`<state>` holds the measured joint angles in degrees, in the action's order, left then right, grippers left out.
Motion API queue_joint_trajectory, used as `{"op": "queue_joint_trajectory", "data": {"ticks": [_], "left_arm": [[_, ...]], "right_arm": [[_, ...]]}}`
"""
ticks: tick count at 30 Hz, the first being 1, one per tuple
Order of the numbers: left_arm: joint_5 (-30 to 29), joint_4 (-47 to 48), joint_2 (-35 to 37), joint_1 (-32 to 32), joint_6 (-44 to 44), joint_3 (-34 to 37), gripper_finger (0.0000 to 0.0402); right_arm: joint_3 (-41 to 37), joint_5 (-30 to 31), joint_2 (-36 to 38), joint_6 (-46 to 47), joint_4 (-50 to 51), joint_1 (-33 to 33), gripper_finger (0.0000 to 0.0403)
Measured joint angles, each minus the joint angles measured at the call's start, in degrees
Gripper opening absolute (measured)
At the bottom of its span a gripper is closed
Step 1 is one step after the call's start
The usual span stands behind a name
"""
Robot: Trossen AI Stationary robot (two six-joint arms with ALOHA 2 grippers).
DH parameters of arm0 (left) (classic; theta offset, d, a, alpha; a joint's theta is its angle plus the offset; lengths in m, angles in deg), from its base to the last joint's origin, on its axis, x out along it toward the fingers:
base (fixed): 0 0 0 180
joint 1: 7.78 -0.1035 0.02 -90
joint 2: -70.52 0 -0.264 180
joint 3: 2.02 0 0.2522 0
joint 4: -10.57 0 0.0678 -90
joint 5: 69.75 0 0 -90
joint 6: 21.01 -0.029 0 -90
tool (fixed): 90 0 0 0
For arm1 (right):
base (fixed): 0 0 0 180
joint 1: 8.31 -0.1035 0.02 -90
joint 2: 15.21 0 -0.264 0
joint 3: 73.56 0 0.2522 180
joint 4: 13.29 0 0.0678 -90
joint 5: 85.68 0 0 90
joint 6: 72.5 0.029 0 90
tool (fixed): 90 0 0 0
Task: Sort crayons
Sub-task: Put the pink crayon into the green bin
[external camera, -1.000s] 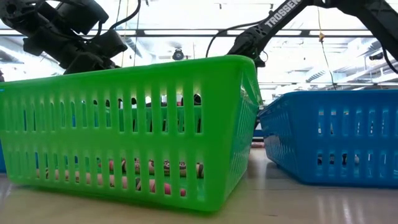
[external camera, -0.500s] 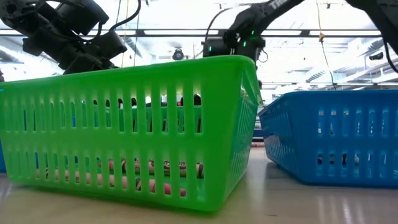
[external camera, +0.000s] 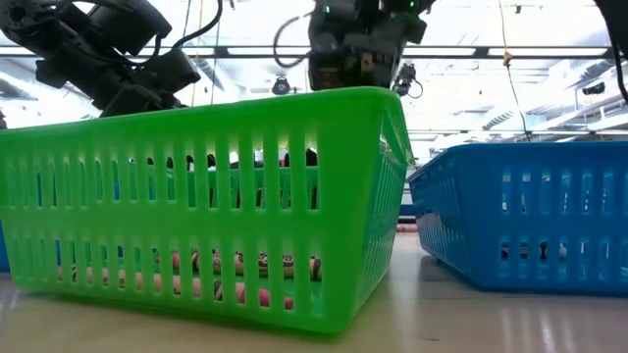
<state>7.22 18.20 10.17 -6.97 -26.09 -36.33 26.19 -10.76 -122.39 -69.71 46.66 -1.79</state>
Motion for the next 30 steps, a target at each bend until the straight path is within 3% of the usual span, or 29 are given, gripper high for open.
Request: {"op": "queue_joint_trajectory", "data": {"ticks": [20,30], "left_arm": [[0.0,0.0,0.0,0.05,1.33,0.0,0.0141],[0.0,0.0,0.0,0.02,1.49,0.0,0.0141]], "right_arm": [[0.02,-1.19,-0.52,16.71,-20.61,-15.82,0.0013],[-0.09,5.54,-0.52,19.21,-26.4,-21.29,0.0013]]}}
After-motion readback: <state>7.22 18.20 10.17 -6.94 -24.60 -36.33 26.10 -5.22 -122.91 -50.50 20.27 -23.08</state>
